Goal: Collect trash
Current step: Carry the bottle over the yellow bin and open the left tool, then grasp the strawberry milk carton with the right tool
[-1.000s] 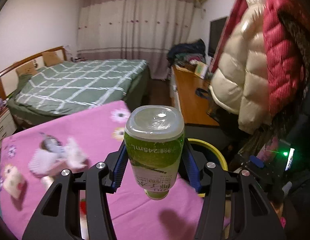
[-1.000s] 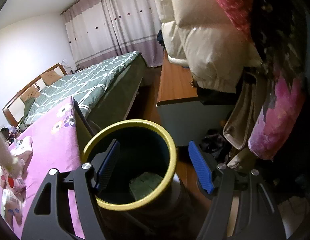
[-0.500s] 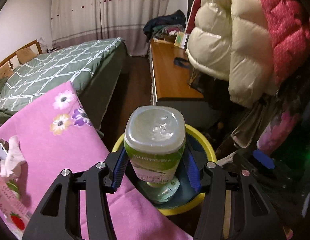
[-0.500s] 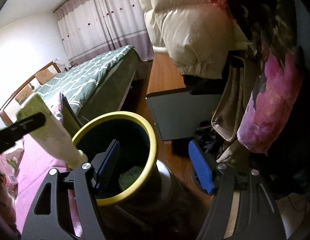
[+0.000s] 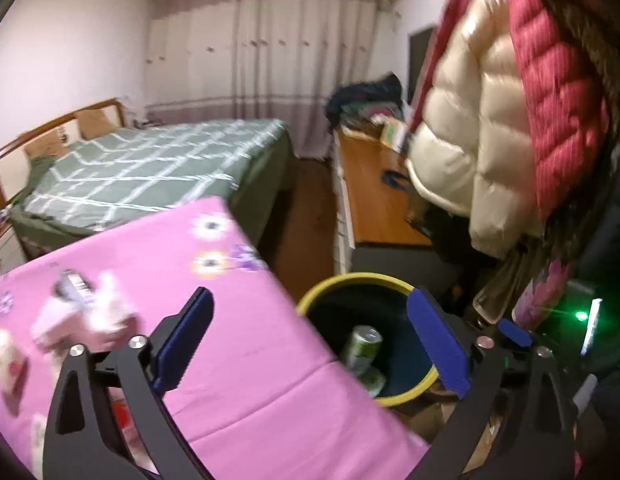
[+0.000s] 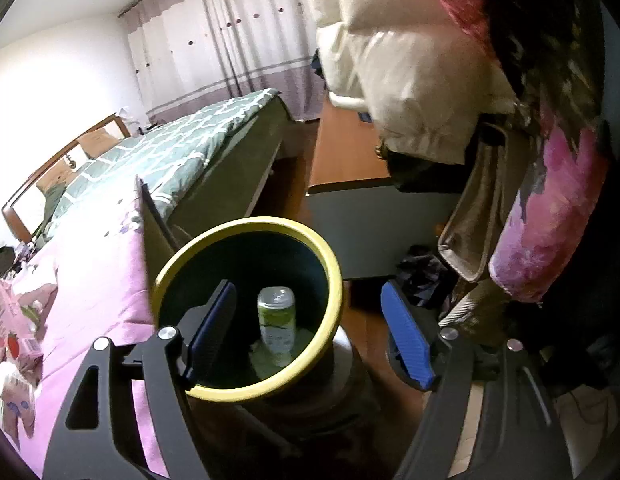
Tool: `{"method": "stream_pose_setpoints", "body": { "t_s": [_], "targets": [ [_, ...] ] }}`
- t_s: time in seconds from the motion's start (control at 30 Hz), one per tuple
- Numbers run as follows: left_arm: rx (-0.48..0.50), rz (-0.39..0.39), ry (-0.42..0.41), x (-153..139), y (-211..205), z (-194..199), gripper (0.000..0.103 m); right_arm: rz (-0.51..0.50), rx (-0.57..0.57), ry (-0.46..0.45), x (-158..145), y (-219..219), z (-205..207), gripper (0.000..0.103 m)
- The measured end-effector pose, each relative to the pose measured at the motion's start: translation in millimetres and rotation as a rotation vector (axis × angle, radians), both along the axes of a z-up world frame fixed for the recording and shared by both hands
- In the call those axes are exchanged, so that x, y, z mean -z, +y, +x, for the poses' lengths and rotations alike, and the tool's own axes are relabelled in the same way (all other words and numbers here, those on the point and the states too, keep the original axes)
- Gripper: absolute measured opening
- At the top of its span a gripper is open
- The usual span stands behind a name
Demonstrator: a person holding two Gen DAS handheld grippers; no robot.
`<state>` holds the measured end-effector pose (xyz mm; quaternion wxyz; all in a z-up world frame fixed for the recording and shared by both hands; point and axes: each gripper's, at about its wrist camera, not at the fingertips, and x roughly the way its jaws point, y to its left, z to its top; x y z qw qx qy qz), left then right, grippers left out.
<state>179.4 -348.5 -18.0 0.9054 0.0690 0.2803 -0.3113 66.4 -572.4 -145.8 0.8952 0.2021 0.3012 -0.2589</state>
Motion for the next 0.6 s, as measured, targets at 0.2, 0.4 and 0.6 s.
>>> {"method": "stream_pose_setpoints", "body": {
  "t_s": [0.2,0.4,0.6],
  "targets": [
    [-0.183,-0.056,-0.033,-19.5,107.1,-12.8,0.098,-0.023,-0.064,0.006,-7.5,31.4,15.4,0.072],
    [-0.426,-0.062,-0.051,-22.8,219.1,-30.7,0.098,-0.049,-0.173,0.013,-12.7,79.6,37.4,0.072],
    [-0.597,-0.053,-0.059,-14.3,301.5,-53.5,0.098,-0.059,-0.335,0.026,-14.5,145.2,61.9,0.072]
  ]
}}
